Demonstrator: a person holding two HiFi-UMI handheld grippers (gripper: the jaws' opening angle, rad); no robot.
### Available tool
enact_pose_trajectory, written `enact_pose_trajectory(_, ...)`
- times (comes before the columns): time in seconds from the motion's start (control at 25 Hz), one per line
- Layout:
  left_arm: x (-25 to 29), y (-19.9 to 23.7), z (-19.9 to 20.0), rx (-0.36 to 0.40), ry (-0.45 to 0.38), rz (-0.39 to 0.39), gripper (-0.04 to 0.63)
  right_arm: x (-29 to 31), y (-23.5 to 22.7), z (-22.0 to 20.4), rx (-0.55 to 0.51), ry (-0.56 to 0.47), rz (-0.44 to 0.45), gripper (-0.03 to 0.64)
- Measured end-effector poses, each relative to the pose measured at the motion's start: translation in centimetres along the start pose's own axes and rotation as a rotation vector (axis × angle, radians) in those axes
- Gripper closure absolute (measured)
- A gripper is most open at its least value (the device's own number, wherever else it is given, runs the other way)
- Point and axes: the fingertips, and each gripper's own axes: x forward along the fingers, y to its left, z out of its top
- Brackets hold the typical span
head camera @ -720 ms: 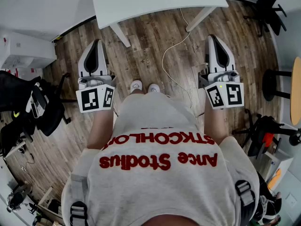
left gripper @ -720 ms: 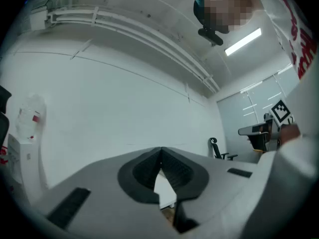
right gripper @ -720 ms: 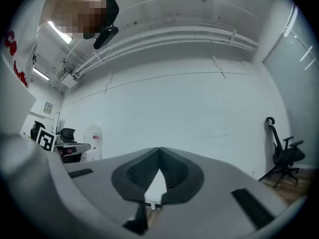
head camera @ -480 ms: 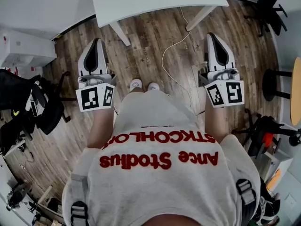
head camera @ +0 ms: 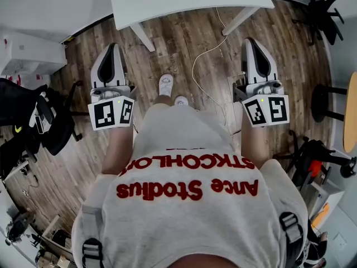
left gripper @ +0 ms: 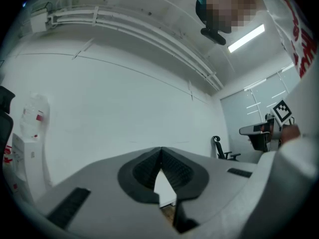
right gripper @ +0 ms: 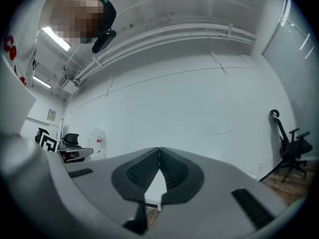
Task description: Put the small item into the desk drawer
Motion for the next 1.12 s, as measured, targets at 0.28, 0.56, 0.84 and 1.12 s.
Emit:
enact_pose_trajectory(0.28, 3.2, 0.7, -0.2, 0.002, 0.002, -0.022, 0.588, 2.3, -1.7, 0.2, 0.014, -0.008, -0.013, 0.612)
enact_pose_trajectory(0.56, 8.8, 1.6, -0.3, -0.007, -0.01, -0.049, 0.588, 6.0, -3.9, 1.1, -0.007, -0.01, -0.027, 0.612)
enact_pose_trajectory(0.84, 14.5, 2.7, -1.1, -0.023, -0.016, -0.097, 0.588, 10.0, -5.7, 0.9, -0.021, -0.003, -0.066, 0.612)
enact_pose_trajectory(1.12, 20.2, 4.7, -2.3, -0.04, -0.02, -0.146, 0.588, 14.2, -7.1, 0.4, -0.032, -0.002, -0.119, 0.612)
